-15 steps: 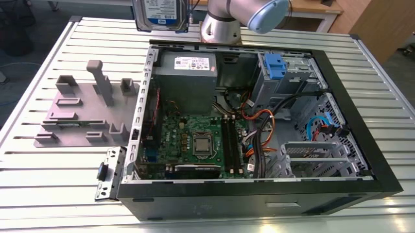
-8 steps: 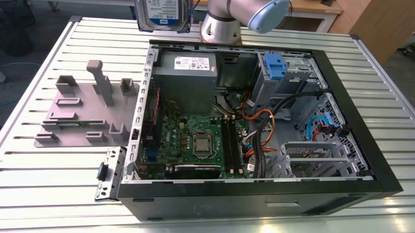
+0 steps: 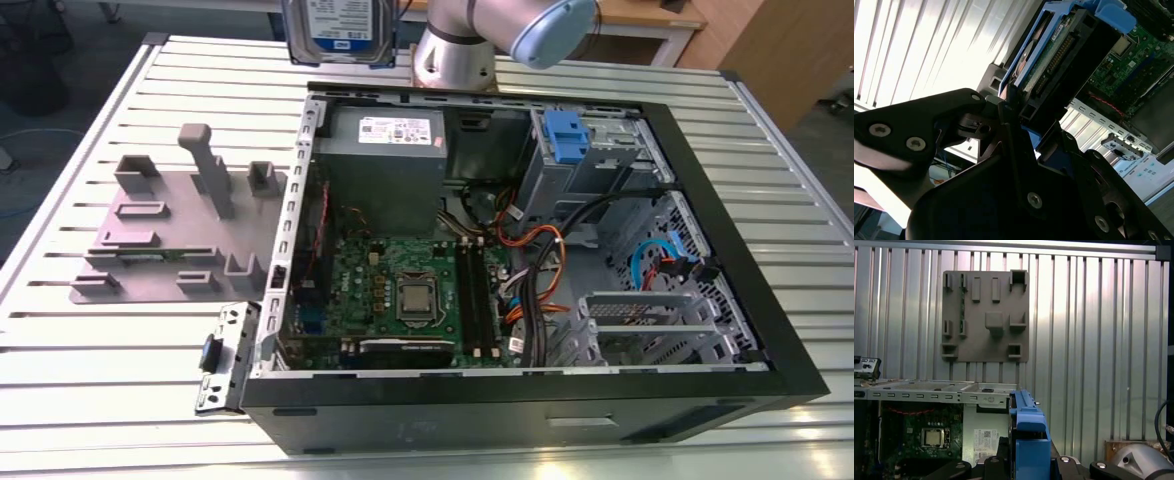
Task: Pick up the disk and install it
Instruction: 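Pick up the disk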
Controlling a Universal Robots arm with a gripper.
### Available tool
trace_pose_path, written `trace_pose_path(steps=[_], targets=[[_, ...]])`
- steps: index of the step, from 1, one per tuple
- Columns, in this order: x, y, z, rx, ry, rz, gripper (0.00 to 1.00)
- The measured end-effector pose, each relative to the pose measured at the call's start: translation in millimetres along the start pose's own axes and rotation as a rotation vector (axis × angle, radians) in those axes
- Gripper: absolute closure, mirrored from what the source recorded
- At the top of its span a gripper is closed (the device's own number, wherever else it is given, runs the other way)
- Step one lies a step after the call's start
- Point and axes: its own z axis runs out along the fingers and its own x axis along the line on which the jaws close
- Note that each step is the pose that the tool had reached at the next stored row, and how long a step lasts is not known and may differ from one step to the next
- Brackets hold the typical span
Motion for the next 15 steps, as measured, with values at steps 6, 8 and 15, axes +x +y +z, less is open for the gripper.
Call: trace_pose_path(steps=[6,8,15], targets=[[0.0,-3.1,0.0,0.0001,-0.0001,0.000,0.64],[0.1,-4.2,0.0,0.0000,0.0000,0.000,0.64],[0.1,-8.1,0.0,0.0000,0.0000,0.000,0.64]])
